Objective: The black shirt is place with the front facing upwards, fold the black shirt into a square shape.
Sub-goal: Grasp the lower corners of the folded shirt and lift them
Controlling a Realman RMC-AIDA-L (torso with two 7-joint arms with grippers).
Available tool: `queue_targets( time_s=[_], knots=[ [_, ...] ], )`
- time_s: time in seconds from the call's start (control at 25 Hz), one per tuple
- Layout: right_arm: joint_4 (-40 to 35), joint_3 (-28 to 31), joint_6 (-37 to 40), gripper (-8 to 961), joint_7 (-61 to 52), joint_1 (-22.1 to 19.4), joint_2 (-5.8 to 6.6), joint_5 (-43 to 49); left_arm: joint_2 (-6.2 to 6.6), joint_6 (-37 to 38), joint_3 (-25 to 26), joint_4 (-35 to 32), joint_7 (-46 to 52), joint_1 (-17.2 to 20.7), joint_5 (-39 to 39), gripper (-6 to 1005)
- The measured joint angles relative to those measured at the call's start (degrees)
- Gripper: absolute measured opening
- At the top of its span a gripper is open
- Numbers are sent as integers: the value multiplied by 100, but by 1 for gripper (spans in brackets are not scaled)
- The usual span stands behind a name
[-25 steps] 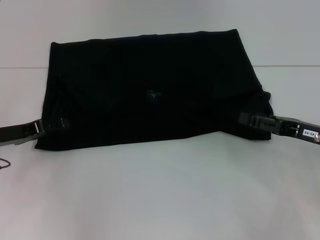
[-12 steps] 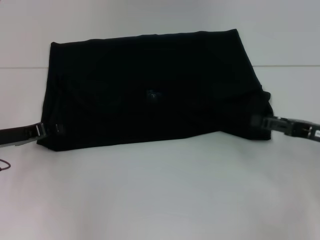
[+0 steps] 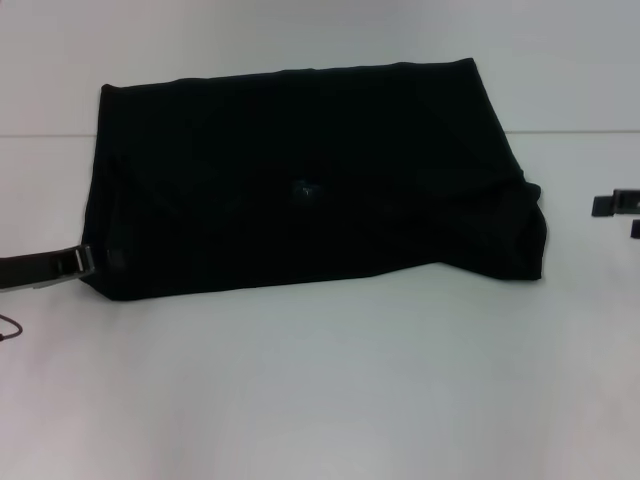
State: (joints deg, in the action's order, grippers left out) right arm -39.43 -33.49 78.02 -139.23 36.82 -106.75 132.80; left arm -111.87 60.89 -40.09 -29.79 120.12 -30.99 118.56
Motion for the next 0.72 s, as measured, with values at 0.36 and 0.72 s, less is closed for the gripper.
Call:
queue_targets(
  time_s=[0.36,0.72],
  knots=[
    [-76,-150,-173,917,-438,1006,-211,1602,1,86,78,-25,-239,3,-24,40],
    [643,-573,-975,887,-378,1245,-400,1617,-5,120,81,-88,-260,4,-37,45]
  ],
)
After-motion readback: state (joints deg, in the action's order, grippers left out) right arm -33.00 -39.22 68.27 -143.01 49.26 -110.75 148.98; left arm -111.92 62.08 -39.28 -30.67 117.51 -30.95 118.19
